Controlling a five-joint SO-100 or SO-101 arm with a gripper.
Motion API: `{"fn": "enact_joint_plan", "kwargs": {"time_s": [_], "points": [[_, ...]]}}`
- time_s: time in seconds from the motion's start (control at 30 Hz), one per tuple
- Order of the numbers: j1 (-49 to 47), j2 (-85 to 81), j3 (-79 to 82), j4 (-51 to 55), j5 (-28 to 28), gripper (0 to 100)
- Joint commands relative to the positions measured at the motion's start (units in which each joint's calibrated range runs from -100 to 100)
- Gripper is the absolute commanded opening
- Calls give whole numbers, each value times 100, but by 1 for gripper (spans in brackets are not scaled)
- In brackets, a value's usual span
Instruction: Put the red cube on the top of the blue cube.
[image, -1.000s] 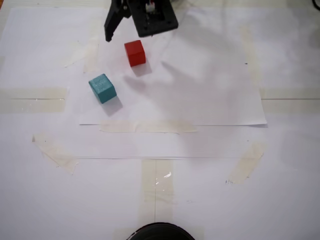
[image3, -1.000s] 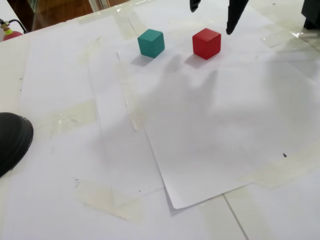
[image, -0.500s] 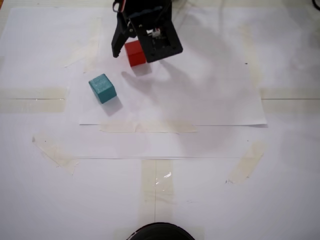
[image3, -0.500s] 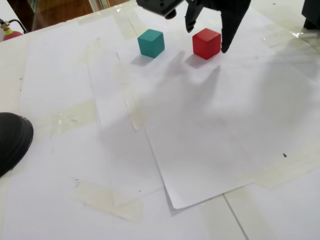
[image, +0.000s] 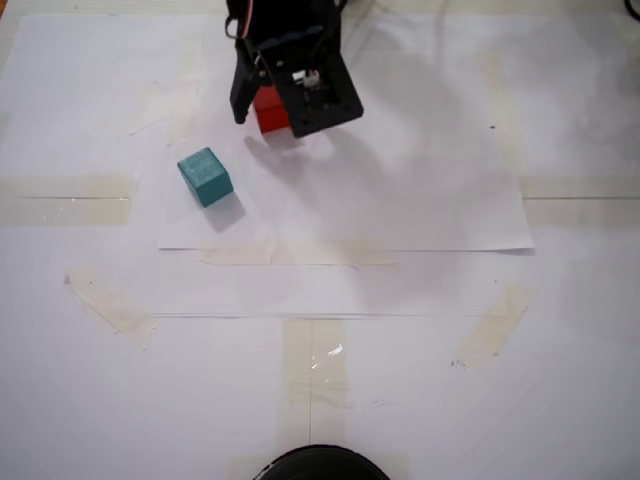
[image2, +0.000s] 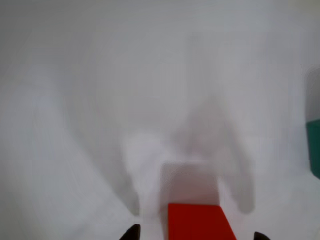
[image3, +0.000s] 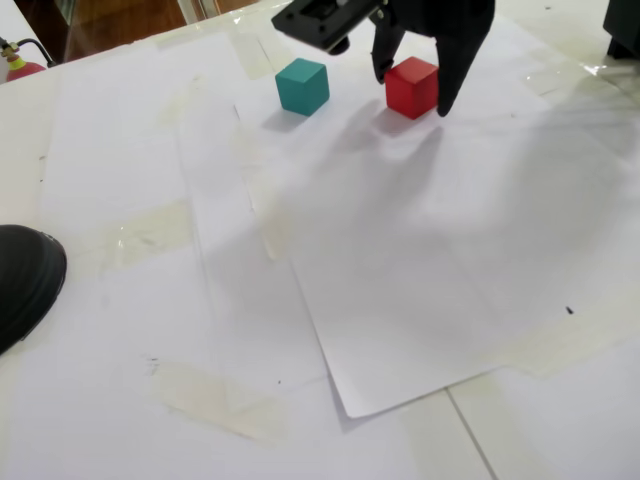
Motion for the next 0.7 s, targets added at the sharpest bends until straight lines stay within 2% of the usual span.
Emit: {"fn": "enact_joint_plan", "kwargs": {"time_s": [0.0,0.17,0.37,0.67], "points": [[175,-16,-283,-75,83,32],[236,27,-283,-99,103,31],[258,44,-256,-148,103,23],[289,87,-211,-222,112,20]]}}
